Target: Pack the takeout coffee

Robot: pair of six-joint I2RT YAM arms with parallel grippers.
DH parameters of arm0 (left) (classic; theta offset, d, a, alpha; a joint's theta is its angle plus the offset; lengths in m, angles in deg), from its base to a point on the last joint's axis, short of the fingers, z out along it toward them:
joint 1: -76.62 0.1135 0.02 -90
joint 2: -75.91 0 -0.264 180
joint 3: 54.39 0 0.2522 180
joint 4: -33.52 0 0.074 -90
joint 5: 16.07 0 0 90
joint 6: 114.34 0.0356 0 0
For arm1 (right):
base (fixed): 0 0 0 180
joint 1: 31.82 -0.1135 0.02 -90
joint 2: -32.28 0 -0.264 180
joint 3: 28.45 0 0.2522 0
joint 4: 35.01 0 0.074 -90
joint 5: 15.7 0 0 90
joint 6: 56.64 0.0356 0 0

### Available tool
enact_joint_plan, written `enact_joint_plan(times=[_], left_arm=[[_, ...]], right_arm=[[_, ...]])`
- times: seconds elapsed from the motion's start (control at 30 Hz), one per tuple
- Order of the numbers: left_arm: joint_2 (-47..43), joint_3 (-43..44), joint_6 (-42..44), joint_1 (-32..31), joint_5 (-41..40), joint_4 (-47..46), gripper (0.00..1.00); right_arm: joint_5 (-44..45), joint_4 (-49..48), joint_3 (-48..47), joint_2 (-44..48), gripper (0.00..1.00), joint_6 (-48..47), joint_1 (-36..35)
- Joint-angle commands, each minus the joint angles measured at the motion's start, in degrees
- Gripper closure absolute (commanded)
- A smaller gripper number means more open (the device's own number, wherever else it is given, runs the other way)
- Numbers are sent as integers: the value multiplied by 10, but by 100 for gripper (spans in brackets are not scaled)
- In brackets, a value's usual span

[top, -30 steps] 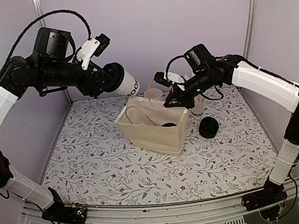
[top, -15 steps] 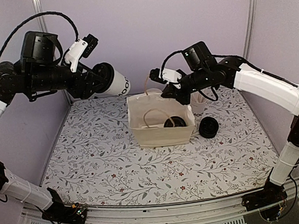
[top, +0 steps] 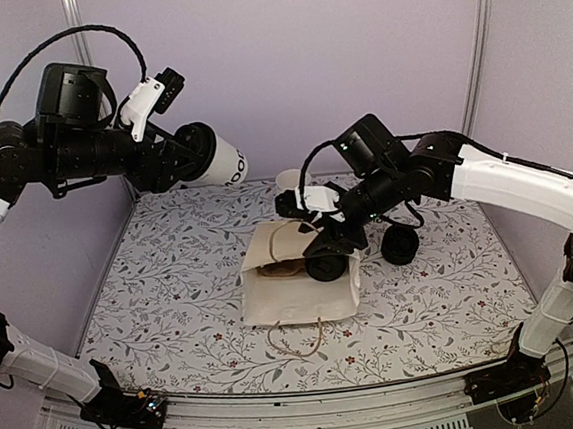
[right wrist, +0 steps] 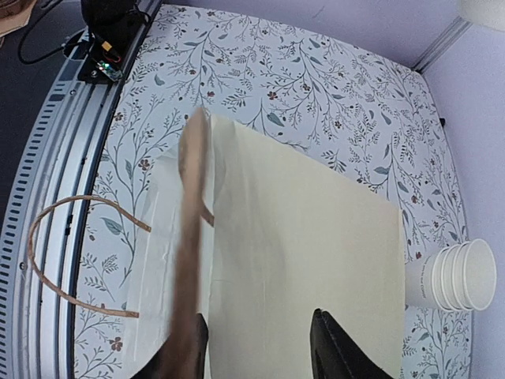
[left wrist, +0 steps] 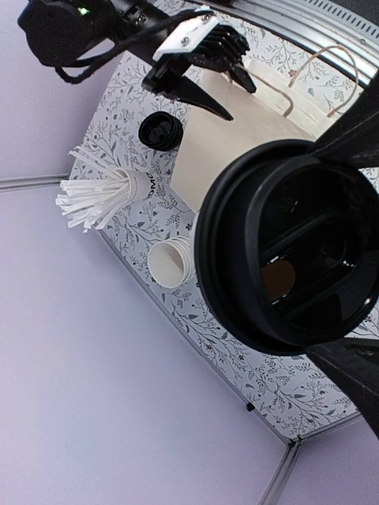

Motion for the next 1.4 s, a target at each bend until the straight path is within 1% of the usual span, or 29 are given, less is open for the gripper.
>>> enact_joint_plan(times=[0.0, 0.1, 0.2, 0.3, 0.4, 0.53, 0.6, 0.8, 1.03, 1.13, 1.27, 1.37], left_arm=[[-23, -17, -15, -10, -7, -10, 59], [-29, -27, -19, -13, -4, -10, 59], [-28, -28, -20, -18, -1, -6, 59], [-26, -24, -17, -27, 2, 3, 59], [-25, -25, -16, -33, 1, 12, 59], [-20, -26, -14, -39, -3, 19, 59], [-18, -26, -13, -43, -1, 19, 59], [-12, -24, -8, -56, 0, 34, 59], [-9, -25, -10, -61, -5, 46, 59], [-4, -16, -12, -62, -7, 54, 59], [8, 9, -11, -62, -16, 71, 59], [19, 27, -9, -62, -23, 82, 59]], right_arm=[[-2, 25, 9, 39, 50, -2, -13], [38, 11, 17, 43, 49, 4, -14], [85, -15, 30, 41, 50, 4, -14], [114, -29, 31, 31, 56, 6, -13], [123, -36, 26, 22, 62, 8, -13], [126, -38, 10, 13, 77, 14, -13], [108, -19, -10, 8, 85, 19, -13], [17, 47, -64, 6, 92, 36, -13], [-110, 105, -80, 14, 93, 42, -13], [-165, 126, -108, 12, 95, 46, -13], [-194, 135, -144, 5, 97, 52, -13], [-198, 137, -163, 2, 99, 57, -12]])
